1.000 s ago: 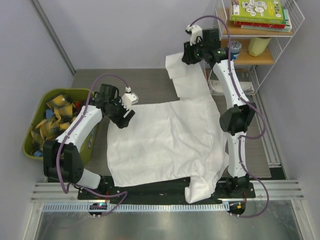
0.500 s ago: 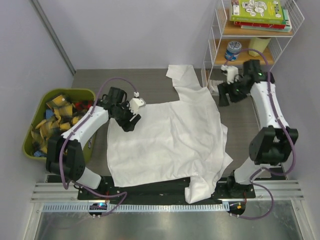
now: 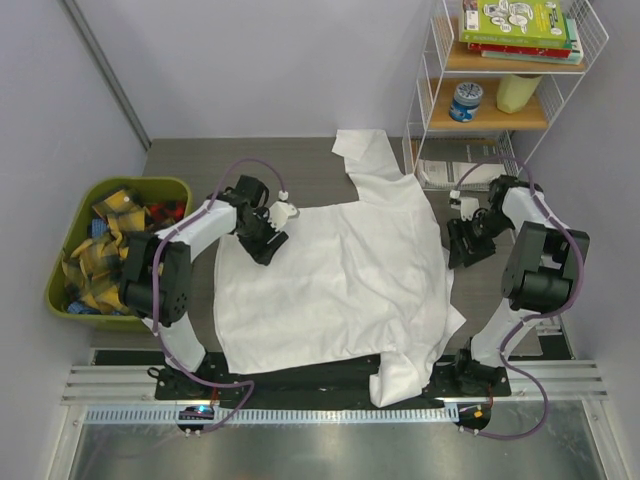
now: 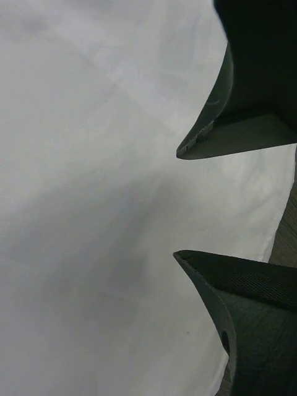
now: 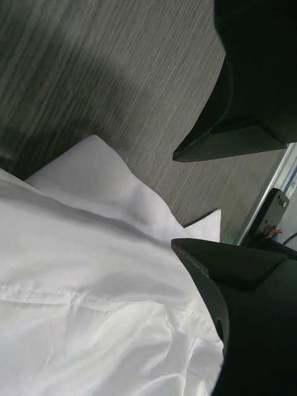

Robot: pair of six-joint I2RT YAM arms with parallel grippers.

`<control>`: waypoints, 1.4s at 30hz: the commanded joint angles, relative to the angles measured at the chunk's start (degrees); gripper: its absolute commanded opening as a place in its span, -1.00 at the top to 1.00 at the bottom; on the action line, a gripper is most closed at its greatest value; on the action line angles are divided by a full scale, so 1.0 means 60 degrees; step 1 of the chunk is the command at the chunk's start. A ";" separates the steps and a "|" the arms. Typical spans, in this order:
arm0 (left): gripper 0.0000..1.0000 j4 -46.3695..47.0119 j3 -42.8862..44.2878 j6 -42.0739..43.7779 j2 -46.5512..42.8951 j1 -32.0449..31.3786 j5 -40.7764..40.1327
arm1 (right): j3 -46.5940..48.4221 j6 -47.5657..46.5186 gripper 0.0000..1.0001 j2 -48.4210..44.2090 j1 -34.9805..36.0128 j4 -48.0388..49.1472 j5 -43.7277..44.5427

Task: Fold and stack the long sleeve shirts
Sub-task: Flatten the shirt out

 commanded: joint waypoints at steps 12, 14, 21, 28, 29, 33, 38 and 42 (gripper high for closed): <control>-0.13 0.0496 0.0104 0.0025 0.0307 0.0037 -0.0399 | -0.0443 0.1273 0.30 0.1304 0.0019 0.1544 -0.0847; -0.06 0.0569 0.0118 0.0010 0.0453 0.0051 -0.0690 | -0.0283 0.1302 0.91 0.1290 0.0019 0.1355 -0.1111; 0.66 0.0599 0.0732 0.0215 0.1404 0.0855 -0.1585 | 0.1196 0.0892 0.98 0.0953 -0.0084 0.1295 0.0761; 0.94 0.0540 0.1626 0.0435 0.2123 0.1281 -0.2011 | 0.2194 0.0584 0.98 0.1026 -0.0070 0.1457 0.2257; 0.93 0.0525 0.1642 0.0421 0.2094 0.1282 -0.1967 | 0.2267 0.0570 0.98 0.1012 -0.0099 0.1267 0.1880; 0.53 0.0393 0.1423 0.0304 0.1510 0.1267 -0.1133 | 0.1465 0.0875 0.42 0.0544 -0.0114 0.0153 0.0327; 0.42 0.0525 0.1071 0.0274 0.1200 0.1267 -0.1014 | -0.0060 0.1565 0.21 0.0658 -0.0143 0.0269 -0.0685; 0.41 0.0525 0.0983 0.0259 0.1069 0.1267 -0.0897 | -0.0500 0.1814 0.03 0.0981 -0.0216 0.0196 -0.1446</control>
